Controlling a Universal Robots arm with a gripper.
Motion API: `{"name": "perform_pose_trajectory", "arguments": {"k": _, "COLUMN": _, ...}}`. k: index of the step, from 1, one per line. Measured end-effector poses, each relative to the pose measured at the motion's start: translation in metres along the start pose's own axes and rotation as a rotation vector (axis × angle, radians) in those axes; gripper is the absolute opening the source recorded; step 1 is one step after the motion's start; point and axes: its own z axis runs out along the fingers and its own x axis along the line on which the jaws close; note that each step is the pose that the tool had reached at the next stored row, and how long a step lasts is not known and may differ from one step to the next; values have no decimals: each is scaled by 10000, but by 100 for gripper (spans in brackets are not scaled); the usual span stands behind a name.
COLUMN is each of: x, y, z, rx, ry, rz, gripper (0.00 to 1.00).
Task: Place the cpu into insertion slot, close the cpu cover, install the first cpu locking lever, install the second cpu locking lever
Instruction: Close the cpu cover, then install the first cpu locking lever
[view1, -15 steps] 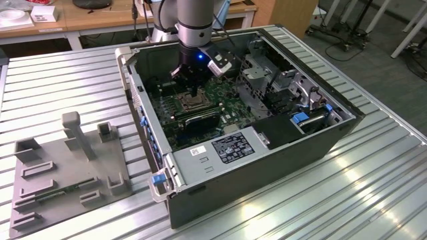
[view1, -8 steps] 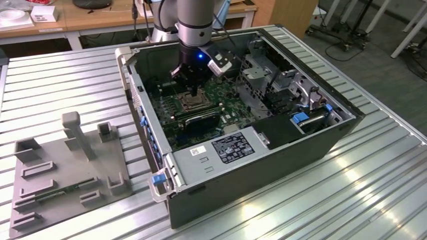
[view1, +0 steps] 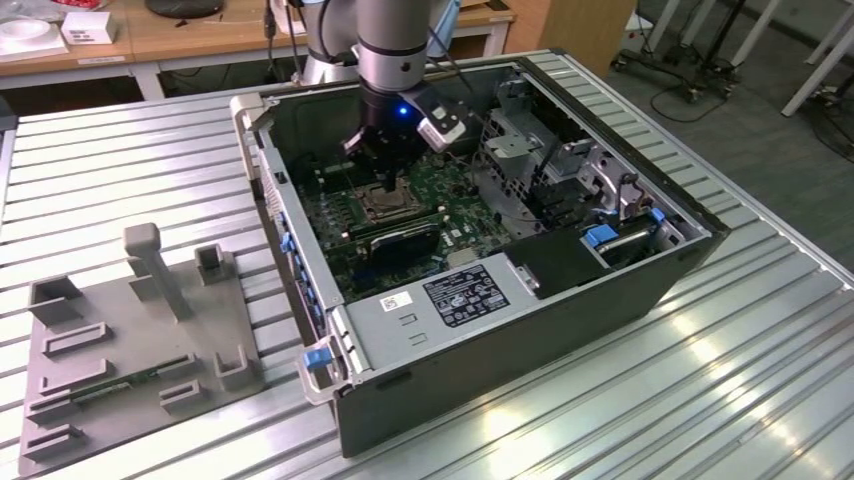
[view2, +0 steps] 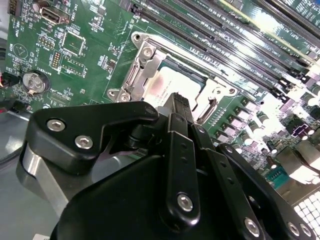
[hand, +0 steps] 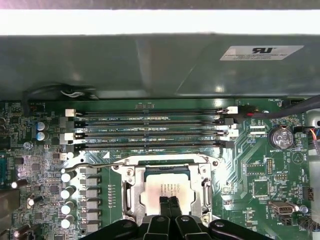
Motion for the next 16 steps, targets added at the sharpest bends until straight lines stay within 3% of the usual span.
{"name": "perform_pose_trajectory", "arguments": {"k": 10, "x": -18, "y": 1, "z": 0, "rx": -2, "ry": 0, "rz": -1, "gripper": 11}}
{"name": "perform_pose_trajectory", "arguments": {"k": 16, "x": -21, "y": 4, "z": -66, "rx": -2, "ry": 0, "rz": -1, "gripper": 11}}
